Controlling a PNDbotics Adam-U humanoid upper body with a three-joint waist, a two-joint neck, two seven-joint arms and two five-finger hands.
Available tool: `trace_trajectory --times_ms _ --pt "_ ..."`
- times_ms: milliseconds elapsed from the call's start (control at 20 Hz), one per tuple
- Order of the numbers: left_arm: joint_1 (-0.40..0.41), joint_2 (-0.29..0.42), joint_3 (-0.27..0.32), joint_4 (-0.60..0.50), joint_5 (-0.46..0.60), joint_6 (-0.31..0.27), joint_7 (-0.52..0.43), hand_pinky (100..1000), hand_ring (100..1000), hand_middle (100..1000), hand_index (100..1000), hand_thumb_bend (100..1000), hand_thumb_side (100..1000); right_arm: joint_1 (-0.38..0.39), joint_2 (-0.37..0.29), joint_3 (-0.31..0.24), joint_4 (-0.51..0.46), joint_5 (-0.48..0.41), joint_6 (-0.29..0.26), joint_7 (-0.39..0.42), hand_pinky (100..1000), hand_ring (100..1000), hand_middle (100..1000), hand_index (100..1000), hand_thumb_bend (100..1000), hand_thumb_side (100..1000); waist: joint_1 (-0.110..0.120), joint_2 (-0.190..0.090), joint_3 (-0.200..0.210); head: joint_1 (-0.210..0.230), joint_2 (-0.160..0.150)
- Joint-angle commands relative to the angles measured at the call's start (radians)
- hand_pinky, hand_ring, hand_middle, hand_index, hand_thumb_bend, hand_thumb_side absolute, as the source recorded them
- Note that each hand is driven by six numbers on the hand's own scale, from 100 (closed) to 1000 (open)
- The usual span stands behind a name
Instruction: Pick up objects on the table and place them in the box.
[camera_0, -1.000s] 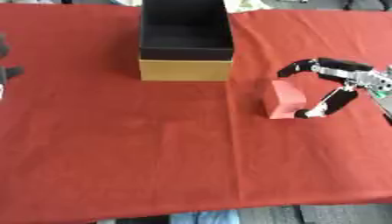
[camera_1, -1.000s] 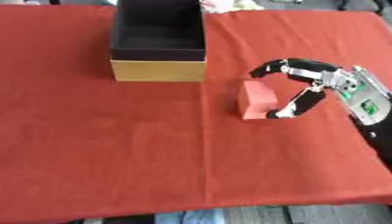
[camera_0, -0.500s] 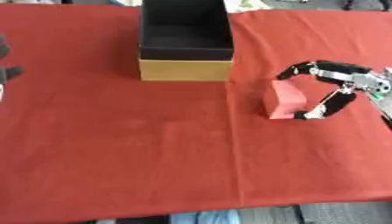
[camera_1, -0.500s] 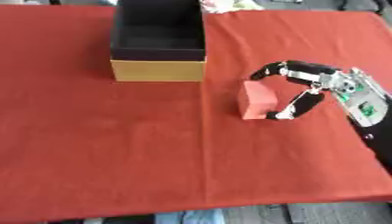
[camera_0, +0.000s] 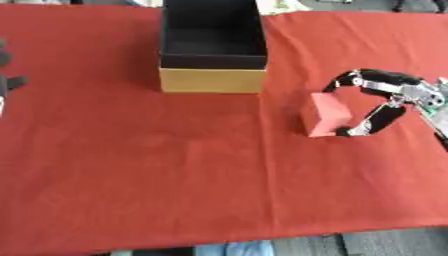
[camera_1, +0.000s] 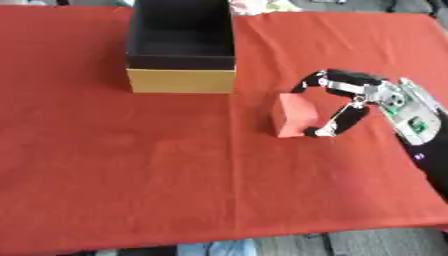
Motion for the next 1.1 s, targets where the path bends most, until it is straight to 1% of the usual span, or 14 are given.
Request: trace_trajectory --times_ms 50,200,350,450,800,1100 --pt "-0.012 0.009 -0.001 -0.015 0.001 -0.001 -0.002 881 996 939 938 100 355 -0.009 -0.026 -0.011 -0.013 0.011 -0.005 -0.024 914 820 539 711 406 100 0.001 -0.015 0.000 -0.003 0.006" --pt "-0.012 0.008 0.000 -0.015 0.001 -0.001 -0.001 882 996 939 938 100 354 -0.008 -0.025 -0.012 -0.016 0.015 -0.011 -0.054 903 805 487 669 397 100 0.001 -0.015 0.001 -0.003 0.006" --pt "-0.012 0.009 0.000 -0.015 0.001 -0.001 -0.002 882 996 939 938 100 353 -0.009 -0.027 -0.013 -0.020 0.015 -0.020 -0.083 894 787 417 603 386 100 0.001 -0.016 0.001 -0.003 0.006" --pt "-0.013 0.008 0.000 -0.015 0.001 -0.001 -0.001 882 996 939 938 100 353 -0.010 -0.029 -0.016 -0.024 0.013 -0.024 -0.100 892 782 399 590 377 100 0.001 -0.016 0.000 -0.002 0.006" --pt "-0.011 0.009 0.001 -0.015 0.002 -0.001 -0.001 882 996 939 937 100 352 -0.011 -0.038 -0.038 -0.043 -0.012 -0.022 -0.134 888 778 377 574 358 100 0.001 -0.020 -0.002 0.001 0.006" --pt "-0.007 0.010 0.000 -0.014 0.003 -0.001 -0.002 881 995 939 937 100 352 -0.025 -0.061 -0.057 -0.080 -0.049 -0.018 -0.147 889 777 374 572 355 100 -0.001 -0.027 -0.004 0.003 0.006"
